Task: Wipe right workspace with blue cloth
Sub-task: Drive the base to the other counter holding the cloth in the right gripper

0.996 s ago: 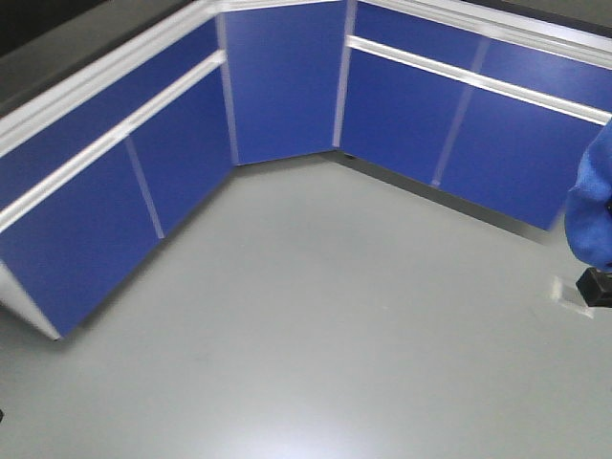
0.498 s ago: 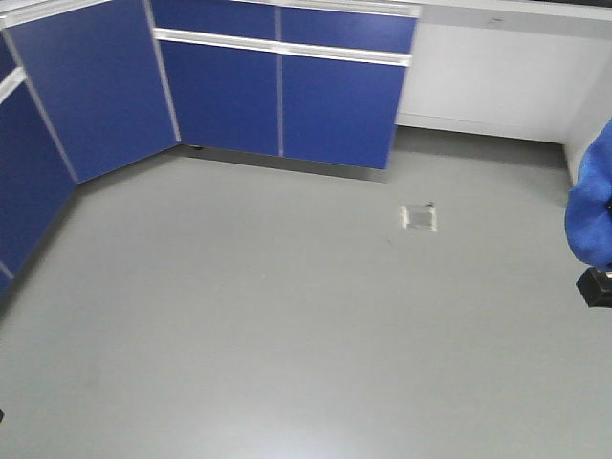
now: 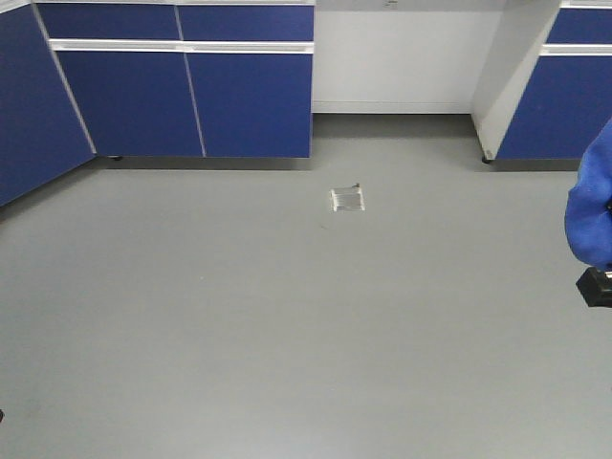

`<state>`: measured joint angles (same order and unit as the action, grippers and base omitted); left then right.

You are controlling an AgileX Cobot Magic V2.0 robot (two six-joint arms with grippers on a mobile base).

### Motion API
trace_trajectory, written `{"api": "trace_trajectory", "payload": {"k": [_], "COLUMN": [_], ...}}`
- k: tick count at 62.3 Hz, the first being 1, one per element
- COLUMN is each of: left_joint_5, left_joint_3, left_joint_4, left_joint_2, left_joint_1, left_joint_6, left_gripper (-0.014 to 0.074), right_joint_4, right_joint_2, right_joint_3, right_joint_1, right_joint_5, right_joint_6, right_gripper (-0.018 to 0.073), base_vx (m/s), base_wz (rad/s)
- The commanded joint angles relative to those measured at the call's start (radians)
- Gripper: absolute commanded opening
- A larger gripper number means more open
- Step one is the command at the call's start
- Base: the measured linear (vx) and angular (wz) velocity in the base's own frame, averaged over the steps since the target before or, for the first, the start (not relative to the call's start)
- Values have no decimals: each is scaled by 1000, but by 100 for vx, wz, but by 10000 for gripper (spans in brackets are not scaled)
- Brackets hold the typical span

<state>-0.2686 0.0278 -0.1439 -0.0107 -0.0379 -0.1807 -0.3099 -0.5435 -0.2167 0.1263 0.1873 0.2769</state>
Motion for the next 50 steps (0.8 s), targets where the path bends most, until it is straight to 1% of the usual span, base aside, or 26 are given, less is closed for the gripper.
{"api": "trace_trajectory", "payload": {"k": [1,26,50], "left_joint_5": [85,85,85], "left_joint_3": [30,30,30], "left_joint_4": [-1,-1,-1], "left_joint_2": [-15,-15,-15], "left_joint_1": [-4,-4,-4], "left_joint_6": [-8,-8,-8], "left_gripper": [-6,-6,-6], "right_joint_4": [9,9,9], "right_joint_2": [-6,-6,-6], "right_joint_3": [-29,-29,-29], "right_joint_1": [-5,-5,-5], "right_joint_5": [87,87,87], "right_joint_6": [6,6,6], "right_gripper": [0,0,0], "base_vx": [-1,5,16], "base_wz": [-26,-29,-55]}}
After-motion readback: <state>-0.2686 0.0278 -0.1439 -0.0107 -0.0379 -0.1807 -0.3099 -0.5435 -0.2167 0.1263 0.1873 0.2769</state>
